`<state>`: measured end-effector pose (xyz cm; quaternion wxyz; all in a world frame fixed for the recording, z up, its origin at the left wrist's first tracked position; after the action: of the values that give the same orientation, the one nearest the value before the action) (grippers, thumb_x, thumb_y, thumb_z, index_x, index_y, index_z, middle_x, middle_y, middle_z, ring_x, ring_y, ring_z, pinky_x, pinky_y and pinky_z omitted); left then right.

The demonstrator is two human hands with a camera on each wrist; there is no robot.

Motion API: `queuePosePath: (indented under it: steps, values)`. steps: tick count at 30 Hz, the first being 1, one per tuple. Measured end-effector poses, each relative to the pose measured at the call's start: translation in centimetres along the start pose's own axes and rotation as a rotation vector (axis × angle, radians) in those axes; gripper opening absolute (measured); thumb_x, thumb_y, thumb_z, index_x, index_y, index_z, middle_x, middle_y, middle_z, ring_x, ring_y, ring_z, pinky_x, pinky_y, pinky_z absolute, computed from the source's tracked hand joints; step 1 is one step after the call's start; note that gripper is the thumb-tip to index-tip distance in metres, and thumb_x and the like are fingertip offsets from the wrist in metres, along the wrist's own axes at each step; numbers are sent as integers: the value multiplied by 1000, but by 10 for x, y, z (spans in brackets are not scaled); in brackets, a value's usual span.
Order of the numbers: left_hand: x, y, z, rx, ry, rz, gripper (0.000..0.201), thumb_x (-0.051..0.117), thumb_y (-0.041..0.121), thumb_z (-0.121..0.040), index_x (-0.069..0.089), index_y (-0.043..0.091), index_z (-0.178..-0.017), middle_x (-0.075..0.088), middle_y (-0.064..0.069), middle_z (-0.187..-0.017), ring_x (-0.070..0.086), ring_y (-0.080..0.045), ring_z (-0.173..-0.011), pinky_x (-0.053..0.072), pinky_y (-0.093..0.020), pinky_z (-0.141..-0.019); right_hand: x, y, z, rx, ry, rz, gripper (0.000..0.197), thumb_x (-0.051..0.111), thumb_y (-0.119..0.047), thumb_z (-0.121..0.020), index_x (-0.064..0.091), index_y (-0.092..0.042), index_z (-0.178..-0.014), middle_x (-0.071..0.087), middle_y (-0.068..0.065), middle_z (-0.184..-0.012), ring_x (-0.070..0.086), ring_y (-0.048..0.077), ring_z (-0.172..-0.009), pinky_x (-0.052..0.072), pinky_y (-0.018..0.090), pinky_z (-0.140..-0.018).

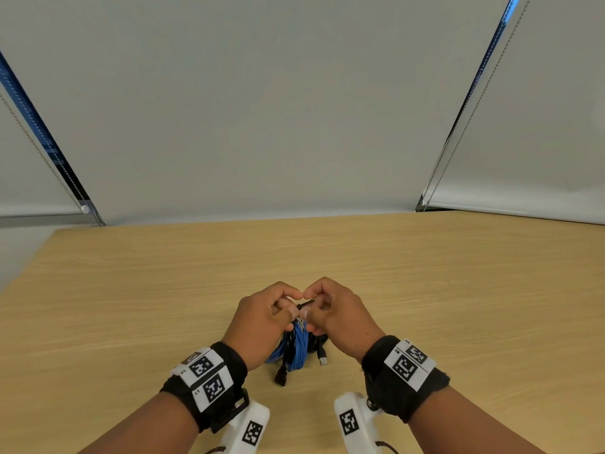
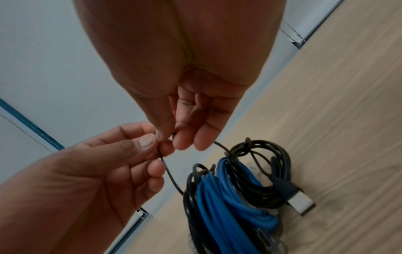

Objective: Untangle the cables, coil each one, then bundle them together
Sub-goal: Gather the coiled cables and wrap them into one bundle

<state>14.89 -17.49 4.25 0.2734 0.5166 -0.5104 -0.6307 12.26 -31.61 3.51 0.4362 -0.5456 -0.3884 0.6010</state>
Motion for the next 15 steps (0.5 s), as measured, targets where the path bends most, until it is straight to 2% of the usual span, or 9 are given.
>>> queuePosePath:
  steps: [2, 4, 7, 9, 11, 13, 15]
  values:
    - [0, 1, 1, 12, -21, 5, 23, 71, 10, -90, 73, 34, -92, 74, 13, -79, 70, -6, -66, 48, -12, -58, -1, -1, -1, 9, -3, 45, 14, 70, -12, -92, 59, -13, -100, 69, 8, -83, 69, 13, -66, 60, 35, -65]
    - [-3, 1, 1, 9, -16, 12, 21, 73, 12, -89, 75, 32, -89, 75, 12, -79, 70, -5, -66, 49, -12, -59, 0, -4, 0, 11, -27, 124, 10, 68, -19, -93, 60, -12, -96, 67, 5, -90, 67, 12, -66, 58, 28, -60]
    - [-4, 4, 0, 28, -13, -2, 19, 71, 12, -91, 76, 29, -87, 75, 12, -77, 69, -5, -65, 48, -12, -57, 7, -5, 1, 72, -133, 119, 24, 61, -31, -93, 62, -8, -85, 61, 5, -81, 58, 14, -66, 51, 28, -57]
    - [-2, 7, 1, 52, -14, -20, 19, 70, 12, -91, 76, 29, -85, 74, 12, -74, 68, -6, -63, 46, -11, -54, 8, -13, 0, 70, -157, 98, 24, 56, -27, -95, 61, -13, -76, 55, 7, -74, 51, 17, -63, 45, 32, -58]
    - [-2, 13, 0, 91, 6, -80, 17, 71, 16, -91, 73, 30, -82, 69, 15, -69, 62, -7, -55, 44, -13, -53, 4, -23, -3, 39, -118, 156, 29, 54, -22, -97, 57, -16, -70, 53, 5, -70, 48, 19, -64, 41, 33, -62]
    - [-6, 22, -4, 150, 51, -166, 17, 71, 18, -89, 69, 31, -78, 65, 15, -73, 54, -5, -54, 41, -13, -56, 0, -34, -4, 30, -69, 147, 30, 52, -19, -98, 55, -16, -69, 56, 2, -72, 52, 16, -65, 43, 34, -62]
    - [-10, 26, -10, 182, 72, -220, 21, 72, 21, -88, 64, 35, -75, 61, 13, -81, 56, -5, -61, 41, -13, -59, -5, -42, -4, 56, -8, -5, 31, 48, -12, -99, 57, -15, -69, 61, 9, -79, 55, 15, -64, 45, 33, -57]
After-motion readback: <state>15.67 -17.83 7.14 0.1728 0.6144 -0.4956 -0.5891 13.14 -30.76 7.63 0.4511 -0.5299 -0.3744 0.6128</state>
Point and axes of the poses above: each hand's wrist, its own z-axis away from the middle knuckle, its own x-axis out of the palm, y = z × x, the point moved 10 cm from there along -z, towards the middle knuckle
